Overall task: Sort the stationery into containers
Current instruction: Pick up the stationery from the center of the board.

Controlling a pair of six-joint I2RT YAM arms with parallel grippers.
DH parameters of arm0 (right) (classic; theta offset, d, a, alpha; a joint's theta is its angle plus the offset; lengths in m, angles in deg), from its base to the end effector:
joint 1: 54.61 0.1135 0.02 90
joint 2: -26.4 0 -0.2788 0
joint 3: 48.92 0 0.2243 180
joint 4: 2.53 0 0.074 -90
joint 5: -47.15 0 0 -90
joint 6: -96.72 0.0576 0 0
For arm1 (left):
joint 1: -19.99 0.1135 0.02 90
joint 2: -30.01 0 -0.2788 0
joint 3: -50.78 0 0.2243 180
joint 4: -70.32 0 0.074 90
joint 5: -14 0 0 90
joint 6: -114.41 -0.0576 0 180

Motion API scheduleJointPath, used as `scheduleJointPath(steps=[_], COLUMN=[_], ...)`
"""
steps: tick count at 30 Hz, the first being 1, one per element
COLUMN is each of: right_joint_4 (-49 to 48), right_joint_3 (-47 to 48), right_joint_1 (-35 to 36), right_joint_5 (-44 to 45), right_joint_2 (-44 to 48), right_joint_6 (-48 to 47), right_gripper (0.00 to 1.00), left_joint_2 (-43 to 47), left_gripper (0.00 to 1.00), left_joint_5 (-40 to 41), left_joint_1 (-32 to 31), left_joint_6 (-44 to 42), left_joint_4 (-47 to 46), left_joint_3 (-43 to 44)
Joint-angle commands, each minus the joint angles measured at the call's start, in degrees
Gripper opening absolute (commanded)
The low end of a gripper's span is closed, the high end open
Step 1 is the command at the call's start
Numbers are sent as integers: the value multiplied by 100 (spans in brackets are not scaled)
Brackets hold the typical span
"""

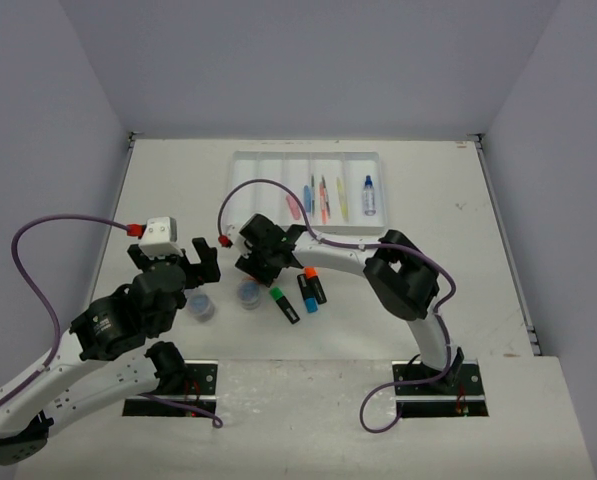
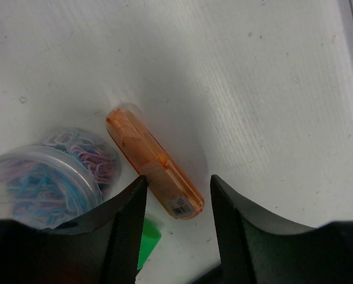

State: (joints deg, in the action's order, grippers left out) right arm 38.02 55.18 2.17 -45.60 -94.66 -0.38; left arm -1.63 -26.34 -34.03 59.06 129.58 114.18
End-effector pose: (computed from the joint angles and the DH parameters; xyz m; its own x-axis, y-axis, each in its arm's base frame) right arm 0.2437 0.3772 0.1760 -0.3535 -0.7652 -0.5380 -0.9003 0.4344 -0.0262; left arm 0.0779 -0.0325 0.3264 -0.2952 -0.2199 -0.9298 -0.0501 0.9754 -0.2148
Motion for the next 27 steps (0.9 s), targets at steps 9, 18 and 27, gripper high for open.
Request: scheduleJointPath(steps=[9, 18, 27], right_joint_4=[170, -317, -98], right_joint_3=[275, 326, 708], right_joint_1=[52, 34, -1294], right_joint_5=[271, 900, 1176], right_joint_2=[-573, 233, 1069], right_joint_6=[-62, 24, 2157], right_gripper=[38, 7, 4], left_joint_2=[-1, -23, -44], left_gripper=[100, 100, 100], left_joint_5=[0, 8, 8], left_joint_1=[32, 32, 32], left_joint_6=[-196, -196, -196], left_joint_4=[-236, -244, -252], left_joint_3=[-51, -50, -50])
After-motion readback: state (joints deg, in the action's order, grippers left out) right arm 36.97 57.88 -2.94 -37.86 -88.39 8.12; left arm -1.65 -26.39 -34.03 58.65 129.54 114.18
